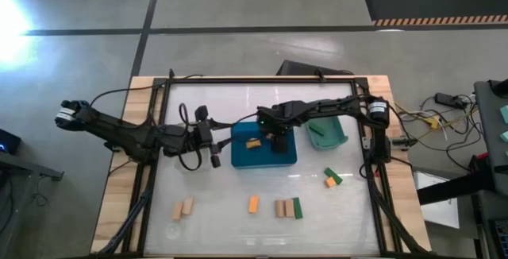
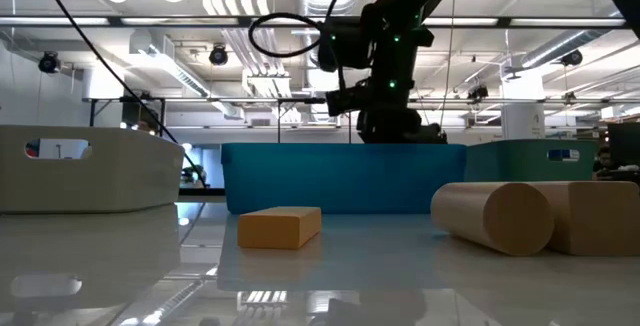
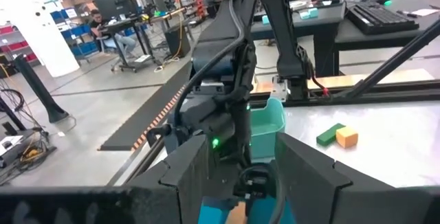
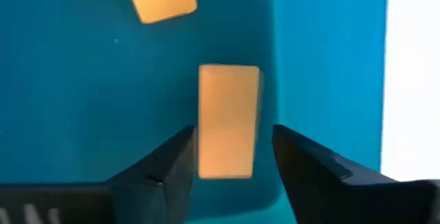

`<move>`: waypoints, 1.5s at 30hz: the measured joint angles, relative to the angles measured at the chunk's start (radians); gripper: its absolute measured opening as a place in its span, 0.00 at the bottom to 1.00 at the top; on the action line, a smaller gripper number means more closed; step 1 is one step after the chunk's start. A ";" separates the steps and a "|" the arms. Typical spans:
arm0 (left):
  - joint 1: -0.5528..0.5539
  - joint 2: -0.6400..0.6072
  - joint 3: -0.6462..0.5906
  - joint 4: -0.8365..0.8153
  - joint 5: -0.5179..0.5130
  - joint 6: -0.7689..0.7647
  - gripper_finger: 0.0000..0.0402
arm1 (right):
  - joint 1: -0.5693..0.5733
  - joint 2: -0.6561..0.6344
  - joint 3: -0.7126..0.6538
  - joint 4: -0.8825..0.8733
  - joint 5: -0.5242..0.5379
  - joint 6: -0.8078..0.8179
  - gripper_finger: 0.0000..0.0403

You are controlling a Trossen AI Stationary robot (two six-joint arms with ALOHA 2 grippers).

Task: Sort & place blocks by color
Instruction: Put the yellow block into the blue bin, then put the brown block into the gray bin

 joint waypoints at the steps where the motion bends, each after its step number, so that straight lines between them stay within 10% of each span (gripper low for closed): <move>1: 0.000 0.000 0.000 -0.002 0.000 -0.001 0.38 | 0.000 -0.001 0.000 0.001 0.000 -0.005 0.50; 11: -0.004 0.005 0.000 -0.081 0.001 -0.115 0.38 | 0.012 -0.103 -0.008 -0.060 -0.001 0.042 0.49; 22: -0.007 0.058 0.001 -0.475 0.017 -0.727 0.38 | 0.125 -0.356 -0.214 0.127 -0.004 0.083 0.42; 38: -0.198 0.436 0.302 -1.196 0.667 -1.585 0.33 | 0.186 -0.701 -0.572 0.658 -0.001 -0.016 0.41; 45: -0.354 0.525 0.336 -1.195 0.806 -1.857 0.34 | 0.186 -0.754 -0.589 0.672 -0.002 -0.066 0.41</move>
